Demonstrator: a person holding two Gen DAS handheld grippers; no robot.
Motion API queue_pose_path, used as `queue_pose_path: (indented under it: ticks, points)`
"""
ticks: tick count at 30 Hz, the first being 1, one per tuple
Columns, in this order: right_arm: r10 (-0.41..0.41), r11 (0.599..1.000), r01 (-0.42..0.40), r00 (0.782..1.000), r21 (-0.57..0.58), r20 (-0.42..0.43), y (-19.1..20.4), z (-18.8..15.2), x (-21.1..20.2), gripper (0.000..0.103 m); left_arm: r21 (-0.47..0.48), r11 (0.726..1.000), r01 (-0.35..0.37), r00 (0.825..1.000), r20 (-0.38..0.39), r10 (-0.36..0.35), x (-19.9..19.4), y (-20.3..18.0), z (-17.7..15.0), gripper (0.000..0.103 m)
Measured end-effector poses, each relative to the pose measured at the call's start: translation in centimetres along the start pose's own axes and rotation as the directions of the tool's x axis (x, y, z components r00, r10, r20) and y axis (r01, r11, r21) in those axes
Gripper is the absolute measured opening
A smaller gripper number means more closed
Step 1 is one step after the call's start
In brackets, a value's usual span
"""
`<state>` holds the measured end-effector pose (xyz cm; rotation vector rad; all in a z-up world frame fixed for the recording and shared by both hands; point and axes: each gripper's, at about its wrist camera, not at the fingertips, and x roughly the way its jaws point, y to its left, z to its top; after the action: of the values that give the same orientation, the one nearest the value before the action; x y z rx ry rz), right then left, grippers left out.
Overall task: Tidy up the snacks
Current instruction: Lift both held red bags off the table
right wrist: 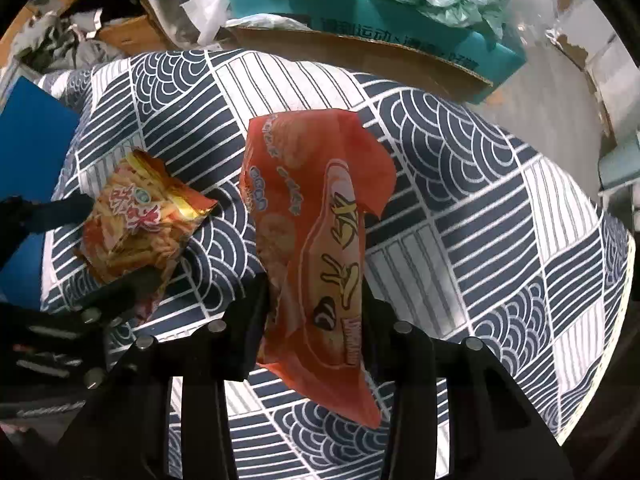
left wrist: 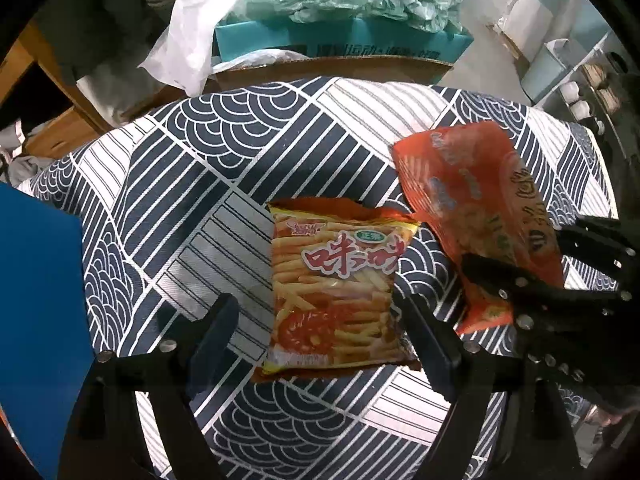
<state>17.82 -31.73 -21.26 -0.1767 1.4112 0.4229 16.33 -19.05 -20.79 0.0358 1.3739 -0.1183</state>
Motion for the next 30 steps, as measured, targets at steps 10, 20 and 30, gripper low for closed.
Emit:
queue_pose_path:
  ticks: [10, 20, 30]
  points:
    - [0.003, 1.0, -0.004, 1.0, 0.027, 0.027, 0.9, -0.4, -0.1, 0.038, 0.006, 1.0, -0.014, 0.997, 0.07, 0.014, -1.4, 0.8, -0.8, 0.046]
    - [-0.005, 0.999, 0.002, 0.996, 0.036, 0.085, 1.8, -1.7, -2.7, 0.034, 0.022, 0.999, -0.045, 0.986, 0.164, 0.041, -4.8, 1.5, -1.7, 0.044]
    - [-0.002, 0.999, -0.003, 0.989, 0.037, 0.147, 2.8, -2.6, -6.3, 0.034, 0.031, 0.998, -0.047, 0.973, 0.229, 0.039, -8.9, 1.9, -2.8, 0.044]
